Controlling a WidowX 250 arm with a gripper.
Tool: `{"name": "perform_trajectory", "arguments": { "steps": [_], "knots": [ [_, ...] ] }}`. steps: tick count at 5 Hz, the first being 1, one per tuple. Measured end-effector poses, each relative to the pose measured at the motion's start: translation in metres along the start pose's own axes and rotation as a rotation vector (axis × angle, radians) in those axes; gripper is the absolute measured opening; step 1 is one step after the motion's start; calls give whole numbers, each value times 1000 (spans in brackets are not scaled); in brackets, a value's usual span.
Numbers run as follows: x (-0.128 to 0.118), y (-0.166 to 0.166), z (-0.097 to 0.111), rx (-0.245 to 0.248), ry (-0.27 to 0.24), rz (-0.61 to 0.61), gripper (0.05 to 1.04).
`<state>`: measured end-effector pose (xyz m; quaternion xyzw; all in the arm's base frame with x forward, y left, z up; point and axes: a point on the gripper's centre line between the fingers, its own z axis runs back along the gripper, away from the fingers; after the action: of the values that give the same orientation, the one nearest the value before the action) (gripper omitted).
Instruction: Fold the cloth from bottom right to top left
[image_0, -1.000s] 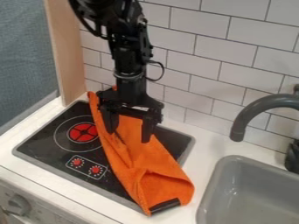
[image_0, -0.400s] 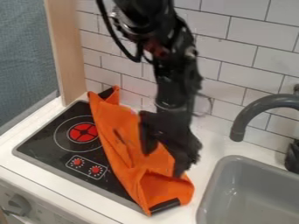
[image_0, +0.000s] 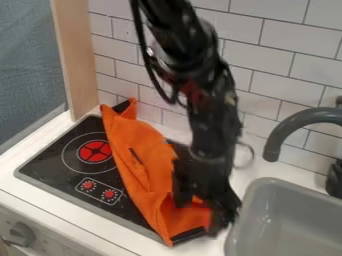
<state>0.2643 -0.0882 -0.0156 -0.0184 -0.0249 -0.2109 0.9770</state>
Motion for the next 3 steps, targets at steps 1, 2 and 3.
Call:
{"name": "perform_trajectory", "arguments": {
  "steps": [1,2,3],
  "knots": [
    [1,-4,-5,-16,-3,-26,999],
    [0,-10,-12,-36,6,-43,999],
    [-7,-12,-19,-30,39,-55,999]
  ]
}}
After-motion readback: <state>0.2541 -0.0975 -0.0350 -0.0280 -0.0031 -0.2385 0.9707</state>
